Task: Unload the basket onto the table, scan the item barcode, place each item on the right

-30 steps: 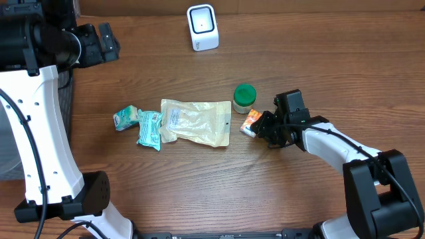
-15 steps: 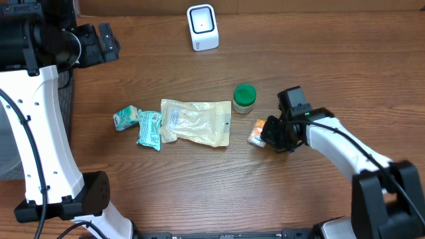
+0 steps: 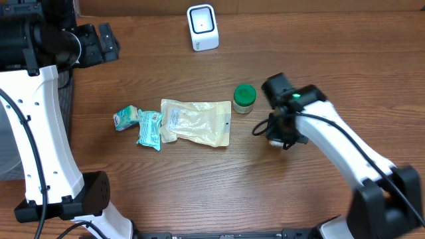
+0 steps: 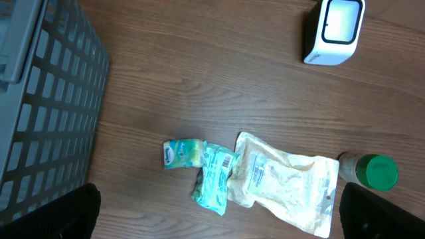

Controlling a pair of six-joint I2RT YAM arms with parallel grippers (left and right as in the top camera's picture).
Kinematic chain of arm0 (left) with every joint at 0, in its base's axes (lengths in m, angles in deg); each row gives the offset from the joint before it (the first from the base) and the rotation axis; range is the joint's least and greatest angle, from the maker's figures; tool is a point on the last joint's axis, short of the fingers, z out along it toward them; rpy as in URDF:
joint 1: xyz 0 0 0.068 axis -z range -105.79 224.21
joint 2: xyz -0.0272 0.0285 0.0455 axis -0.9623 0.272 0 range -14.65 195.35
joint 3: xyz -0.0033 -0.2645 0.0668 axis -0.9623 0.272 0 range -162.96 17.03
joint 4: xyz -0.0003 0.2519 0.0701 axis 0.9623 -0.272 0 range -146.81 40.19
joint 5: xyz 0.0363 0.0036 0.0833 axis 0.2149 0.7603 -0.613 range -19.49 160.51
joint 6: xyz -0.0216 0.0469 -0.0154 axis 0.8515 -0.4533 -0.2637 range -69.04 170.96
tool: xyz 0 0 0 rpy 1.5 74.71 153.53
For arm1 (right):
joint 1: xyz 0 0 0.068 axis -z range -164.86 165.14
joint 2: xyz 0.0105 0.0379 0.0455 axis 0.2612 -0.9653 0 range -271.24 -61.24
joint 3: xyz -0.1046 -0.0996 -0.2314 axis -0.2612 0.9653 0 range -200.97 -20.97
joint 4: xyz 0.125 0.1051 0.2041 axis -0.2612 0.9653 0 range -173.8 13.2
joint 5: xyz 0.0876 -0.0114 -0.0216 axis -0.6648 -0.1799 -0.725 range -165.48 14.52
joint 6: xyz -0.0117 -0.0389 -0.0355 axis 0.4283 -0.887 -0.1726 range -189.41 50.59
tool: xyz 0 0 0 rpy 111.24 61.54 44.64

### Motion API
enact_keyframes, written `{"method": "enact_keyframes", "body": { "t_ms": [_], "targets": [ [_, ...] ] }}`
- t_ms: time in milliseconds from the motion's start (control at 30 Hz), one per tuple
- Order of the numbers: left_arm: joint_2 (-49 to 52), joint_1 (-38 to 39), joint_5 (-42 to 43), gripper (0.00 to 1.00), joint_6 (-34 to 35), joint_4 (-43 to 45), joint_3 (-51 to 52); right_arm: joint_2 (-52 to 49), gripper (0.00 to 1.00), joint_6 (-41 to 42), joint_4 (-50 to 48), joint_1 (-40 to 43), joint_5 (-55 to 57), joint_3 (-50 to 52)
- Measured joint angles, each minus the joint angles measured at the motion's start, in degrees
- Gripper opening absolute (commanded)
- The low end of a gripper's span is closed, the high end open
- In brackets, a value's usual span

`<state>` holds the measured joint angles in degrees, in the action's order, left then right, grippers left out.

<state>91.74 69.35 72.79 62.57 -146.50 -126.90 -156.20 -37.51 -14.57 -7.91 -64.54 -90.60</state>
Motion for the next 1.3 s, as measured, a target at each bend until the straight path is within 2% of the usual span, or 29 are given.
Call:
{"method": "enact_keyframes", "body": {
  "t_ms": [267, 500, 633, 700, 900, 1133, 1300],
  "targets": [
    [0.00, 0.00, 0.00, 0.99, 0.00, 0.00, 0.00, -13.70, 0.04, 0.61, 0.92, -0.72, 4.09, -0.02],
    [0.00, 0.00, 0.00, 1.00, 0.00, 0.00, 0.00, -14.88, 0.18, 0.59, 1.33, -2.01, 2.80, -0.50],
    [0.00, 0.00, 0.00, 1.00, 0.00, 0.00, 0.00, -14.91, 0.34, -1.73, -0.07, -4.55, -2.93, -3.06],
    [0.00, 0.00, 0.00, 1.00, 0.00, 0.00, 0.00, -14.91, 0.39, -3.80, -2.23, -5.97, -7.21, -4.74],
    [0.00, 0.00, 0.00, 1.00, 0.00, 0.00, 0.00, -14.91, 0.40, -8.31, -4.46, -7.93, -15.72, -8.41],
    [0.00, 0.00, 0.00, 1.00, 0.00, 0.00, 0.00, -14.47, 0.41, -14.93, -4.44, -2.43, -18.08, -10.32],
    [0.00, 0.00, 0.00, 1.00, 0.00, 0.02, 0.00, -14.05, 0.47, -22.80, -4.83, 5.33, -18.49, -10.32]
  ]
}}
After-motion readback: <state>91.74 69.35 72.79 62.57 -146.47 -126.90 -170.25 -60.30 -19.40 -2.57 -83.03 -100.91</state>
